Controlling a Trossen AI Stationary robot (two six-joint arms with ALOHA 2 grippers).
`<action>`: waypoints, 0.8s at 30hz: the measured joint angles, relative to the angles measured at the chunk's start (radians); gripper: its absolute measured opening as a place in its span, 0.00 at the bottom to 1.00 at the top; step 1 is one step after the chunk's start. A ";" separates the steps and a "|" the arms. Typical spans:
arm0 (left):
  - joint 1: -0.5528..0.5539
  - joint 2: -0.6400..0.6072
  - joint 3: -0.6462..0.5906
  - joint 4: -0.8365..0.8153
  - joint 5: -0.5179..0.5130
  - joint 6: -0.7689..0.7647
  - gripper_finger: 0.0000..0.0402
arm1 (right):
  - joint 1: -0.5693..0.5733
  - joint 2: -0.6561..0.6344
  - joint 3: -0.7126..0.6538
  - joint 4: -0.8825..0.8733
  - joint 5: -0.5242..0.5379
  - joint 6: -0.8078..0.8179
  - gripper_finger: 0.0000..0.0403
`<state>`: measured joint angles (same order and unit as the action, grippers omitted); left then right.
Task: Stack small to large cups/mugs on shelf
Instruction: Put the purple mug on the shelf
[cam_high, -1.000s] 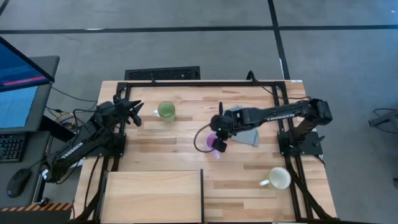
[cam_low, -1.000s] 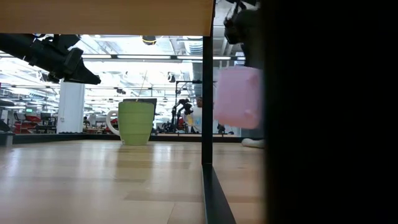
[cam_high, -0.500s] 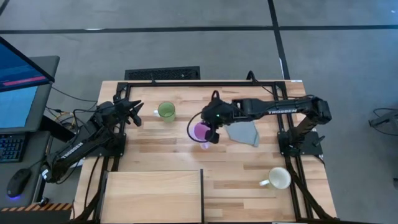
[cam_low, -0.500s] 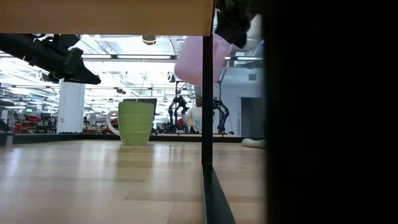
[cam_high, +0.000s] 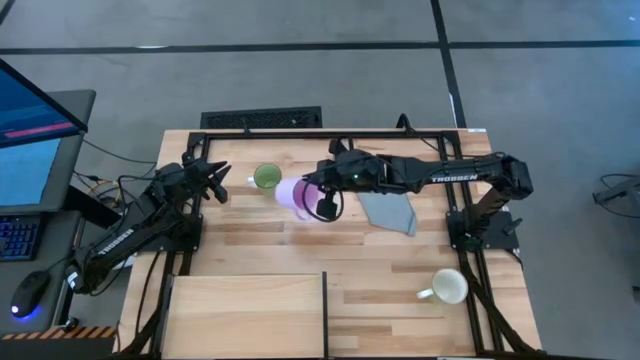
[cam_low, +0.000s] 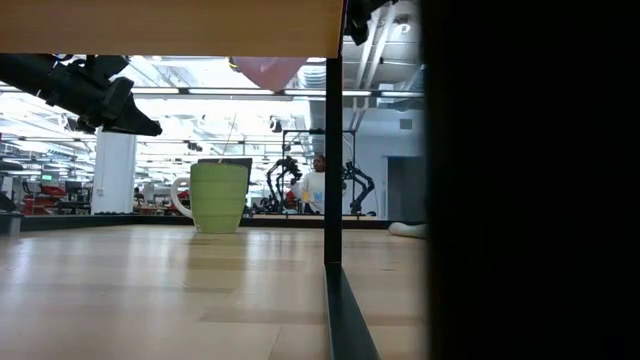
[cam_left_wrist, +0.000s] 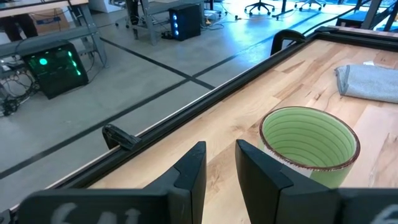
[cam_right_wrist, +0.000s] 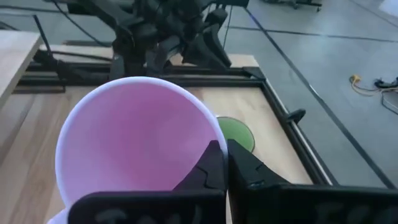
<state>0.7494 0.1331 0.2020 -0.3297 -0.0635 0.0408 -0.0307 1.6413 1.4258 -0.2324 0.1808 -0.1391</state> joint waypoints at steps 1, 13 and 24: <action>0.000 0.000 0.000 -0.002 0.000 0.000 0.19 | 0.000 0.000 0.000 0.007 0.000 0.003 0.02; 0.000 0.000 0.000 -0.002 0.000 -0.001 0.19 | -0.016 0.001 0.000 0.158 -0.068 0.008 0.02; 0.000 0.001 0.000 -0.002 0.000 -0.001 0.19 | -0.017 0.158 0.056 0.288 -0.075 -0.011 0.02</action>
<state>0.7490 0.1337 0.2020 -0.3313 -0.0639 0.0395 -0.0475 1.7997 1.4816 0.0553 0.1057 -0.1504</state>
